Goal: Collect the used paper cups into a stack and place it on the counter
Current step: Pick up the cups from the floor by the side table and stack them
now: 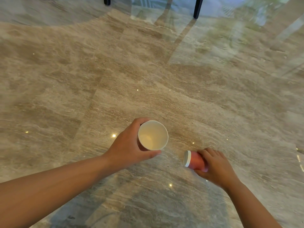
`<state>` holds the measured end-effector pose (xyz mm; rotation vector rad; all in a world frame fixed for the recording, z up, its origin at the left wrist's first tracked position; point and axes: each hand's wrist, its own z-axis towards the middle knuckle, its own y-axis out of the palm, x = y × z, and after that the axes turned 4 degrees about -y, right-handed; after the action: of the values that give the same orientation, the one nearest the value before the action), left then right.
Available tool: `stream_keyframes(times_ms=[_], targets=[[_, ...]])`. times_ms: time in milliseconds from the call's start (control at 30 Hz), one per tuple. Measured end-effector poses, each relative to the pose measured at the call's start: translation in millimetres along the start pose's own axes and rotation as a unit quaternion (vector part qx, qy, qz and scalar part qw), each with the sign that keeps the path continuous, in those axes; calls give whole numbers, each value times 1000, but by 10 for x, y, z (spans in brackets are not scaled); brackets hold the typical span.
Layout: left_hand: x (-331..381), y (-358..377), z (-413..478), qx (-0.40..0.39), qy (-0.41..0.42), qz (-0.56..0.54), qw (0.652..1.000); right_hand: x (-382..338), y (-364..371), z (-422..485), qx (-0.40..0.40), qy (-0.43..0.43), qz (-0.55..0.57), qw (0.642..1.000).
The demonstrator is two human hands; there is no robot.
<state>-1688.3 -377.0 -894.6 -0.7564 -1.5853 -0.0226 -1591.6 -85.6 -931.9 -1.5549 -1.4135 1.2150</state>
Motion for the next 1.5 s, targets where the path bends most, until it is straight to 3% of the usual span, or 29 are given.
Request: stream_keyframes(times_ms=[333, 567, 833, 1033, 1367, 1500], targets=[[-316, -546, -337, 80, -54, 14, 995, -431, -246, 448, -18, -64, -7, 998], [-629, -840, -844, 185, -109, -9, 977, -1144, -592, 1123, -3, -193, -38, 980], [-983, -1029, -1580, 317, -203, -52, 925, -2319, -380, 1605, -29, -340, -46, 939], [-1096, -1127, -2017, 362, -243, -83, 896, -2881, 55, 1585, -38, -366, -24, 930], [-1220, -1114, -2270, 367, -252, -87, 891, -3093, 342, 1508, -33, -400, -55, 914], [-1207, -1109, -2227, 366, -250, -86, 892, -3017, 304, 1468, -31, -362, -13, 931]])
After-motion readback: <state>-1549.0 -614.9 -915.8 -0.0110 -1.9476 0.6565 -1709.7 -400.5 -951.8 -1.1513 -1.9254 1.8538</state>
